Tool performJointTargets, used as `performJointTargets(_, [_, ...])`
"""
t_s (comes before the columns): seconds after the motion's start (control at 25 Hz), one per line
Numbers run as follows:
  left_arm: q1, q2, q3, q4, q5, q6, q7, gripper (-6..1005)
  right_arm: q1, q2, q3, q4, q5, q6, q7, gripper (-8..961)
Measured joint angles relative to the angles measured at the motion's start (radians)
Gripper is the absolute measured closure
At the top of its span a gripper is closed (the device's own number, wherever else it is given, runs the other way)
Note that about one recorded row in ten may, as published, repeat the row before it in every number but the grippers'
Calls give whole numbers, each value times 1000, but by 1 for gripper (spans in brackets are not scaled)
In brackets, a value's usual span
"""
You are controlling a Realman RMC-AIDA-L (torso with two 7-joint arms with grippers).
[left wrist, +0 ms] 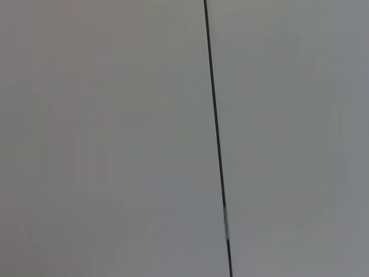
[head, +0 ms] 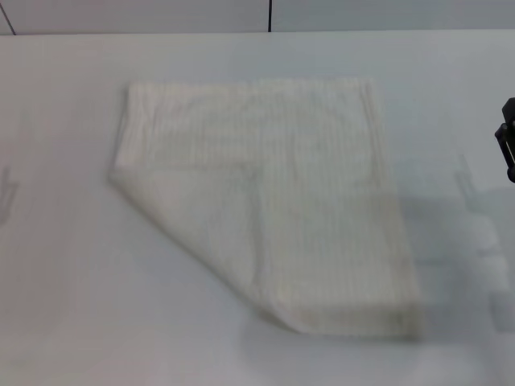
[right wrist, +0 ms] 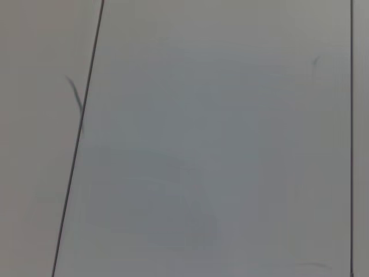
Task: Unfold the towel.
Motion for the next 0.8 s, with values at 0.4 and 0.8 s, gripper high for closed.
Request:
performJointTargets(0.4, [2, 0, 22, 2, -1, 1, 2, 137, 14, 0, -21, 17, -5, -2, 3, 239])
performJointTargets(0.8, [6, 18, 46, -164, 7, -116, 50, 137, -15, -80, -3, -307, -4, -238, 3, 239])
